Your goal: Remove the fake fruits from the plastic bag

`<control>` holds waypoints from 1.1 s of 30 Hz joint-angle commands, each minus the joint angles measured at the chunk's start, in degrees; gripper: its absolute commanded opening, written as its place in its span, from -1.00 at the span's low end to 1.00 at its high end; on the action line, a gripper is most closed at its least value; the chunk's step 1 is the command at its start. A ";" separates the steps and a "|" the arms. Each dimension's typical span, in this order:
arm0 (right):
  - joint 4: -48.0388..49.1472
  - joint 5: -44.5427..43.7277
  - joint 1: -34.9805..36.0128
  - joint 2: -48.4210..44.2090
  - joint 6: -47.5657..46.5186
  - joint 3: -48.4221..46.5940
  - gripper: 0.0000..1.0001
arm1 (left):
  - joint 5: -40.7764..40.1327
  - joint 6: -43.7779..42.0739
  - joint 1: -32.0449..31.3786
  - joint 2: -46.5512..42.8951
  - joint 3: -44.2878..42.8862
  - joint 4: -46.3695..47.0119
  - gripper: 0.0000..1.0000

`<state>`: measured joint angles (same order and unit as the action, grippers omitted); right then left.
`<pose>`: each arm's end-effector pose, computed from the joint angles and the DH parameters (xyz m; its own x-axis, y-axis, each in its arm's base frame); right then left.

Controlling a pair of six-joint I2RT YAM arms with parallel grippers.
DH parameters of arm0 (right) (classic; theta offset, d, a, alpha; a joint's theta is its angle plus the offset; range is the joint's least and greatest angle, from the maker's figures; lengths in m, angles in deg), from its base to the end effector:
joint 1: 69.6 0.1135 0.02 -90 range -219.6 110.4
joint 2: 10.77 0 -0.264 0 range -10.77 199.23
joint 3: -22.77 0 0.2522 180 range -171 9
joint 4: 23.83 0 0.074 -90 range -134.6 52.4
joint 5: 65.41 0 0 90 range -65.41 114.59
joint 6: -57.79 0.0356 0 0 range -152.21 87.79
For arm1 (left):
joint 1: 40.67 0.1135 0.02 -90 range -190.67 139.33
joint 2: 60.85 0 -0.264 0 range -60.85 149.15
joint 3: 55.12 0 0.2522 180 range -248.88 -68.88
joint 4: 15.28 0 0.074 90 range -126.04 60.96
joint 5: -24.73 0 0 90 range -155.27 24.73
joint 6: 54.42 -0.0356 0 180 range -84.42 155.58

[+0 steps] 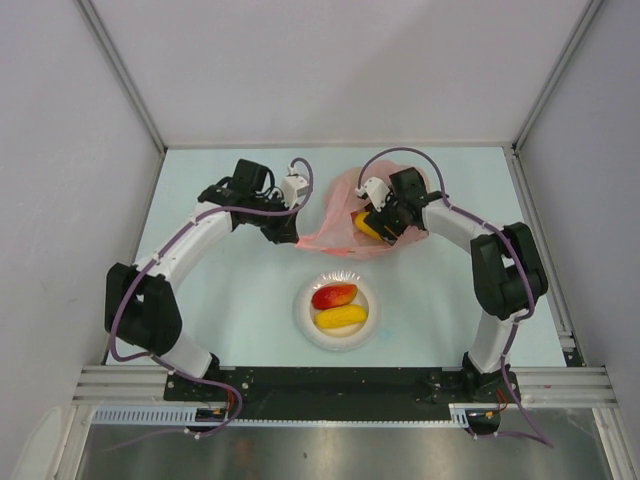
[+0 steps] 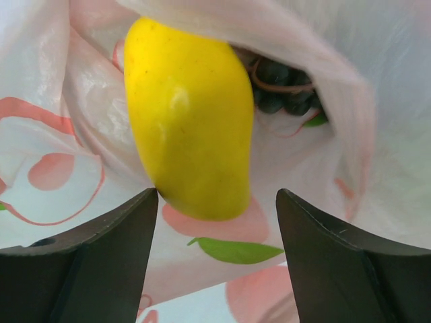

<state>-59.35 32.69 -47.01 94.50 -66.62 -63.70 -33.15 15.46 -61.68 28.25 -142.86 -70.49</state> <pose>0.3600 0.1552 0.1982 -0.3609 -0.7561 -0.5459 -0.8002 0.5517 -0.2352 0.2969 -0.1343 0.2846 -0.5330 0.5168 -0.6699 0.8099 0.5408 -0.2271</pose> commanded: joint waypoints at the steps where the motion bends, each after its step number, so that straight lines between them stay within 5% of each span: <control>1: 5.49 3.59 -0.18 -3.67 -8.12 -1.29 0.53 | 0.31 -2.20 -0.34 0.63 -2.84 -0.65 -0.99; 8: 5.59 8.50 -0.18 2.56 -6.90 -6.39 0.56 | 1.01 -0.27 -0.25 1.87 -4.42 0.14 -1.00; 13: 4.27 9.66 0.35 7.74 -7.50 -10.77 0.83 | 0.93 -0.10 -0.25 1.78 -4.69 0.14 -0.99; 20: -3.11 12.29 0.00 14.25 -6.55 -20.10 0.84 | 1.19 0.96 -0.25 2.22 -5.13 1.02 -0.99; 33: -3.81 17.21 3.16 19.00 -7.95 -23.09 0.80 | 0.75 -1.32 -0.17 4.59 -8.90 -2.32 -0.99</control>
<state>-61.89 46.83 -45.55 111.46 -73.31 -84.14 -33.15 15.90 -61.77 32.25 -148.49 -71.30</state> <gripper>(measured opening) 0.917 0.005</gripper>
